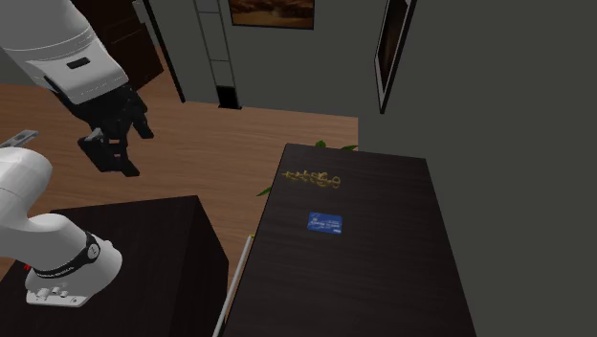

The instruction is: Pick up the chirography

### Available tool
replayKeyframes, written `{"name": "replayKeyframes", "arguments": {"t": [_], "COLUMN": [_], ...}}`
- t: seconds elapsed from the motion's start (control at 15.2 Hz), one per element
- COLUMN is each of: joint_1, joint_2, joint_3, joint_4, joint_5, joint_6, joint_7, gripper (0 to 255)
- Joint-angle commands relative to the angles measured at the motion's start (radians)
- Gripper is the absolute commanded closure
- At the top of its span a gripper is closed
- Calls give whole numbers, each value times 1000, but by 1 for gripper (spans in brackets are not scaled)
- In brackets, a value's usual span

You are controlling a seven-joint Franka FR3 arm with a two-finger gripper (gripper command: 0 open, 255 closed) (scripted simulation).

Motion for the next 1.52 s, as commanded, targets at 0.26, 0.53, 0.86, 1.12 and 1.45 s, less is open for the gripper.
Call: {"name": "replayKeyframes", "arguments": {"t": [0.26, 0.53, 0.86, 1.12, 1.45], "joint_1": [10, 15, 15, 14, 20], "joint_2": [134, 280, 472, 630, 829], "joint_3": [44, 85, 131, 161, 184], "joint_4": [20, 64, 150, 244, 390], "joint_5": [15, 19, 6, -22, -76], "joint_6": [121, 230, 341, 408, 460], "joint_7": [47, 95, 160, 218, 296], "gripper": [0, 0, 0, 0, 0]}}
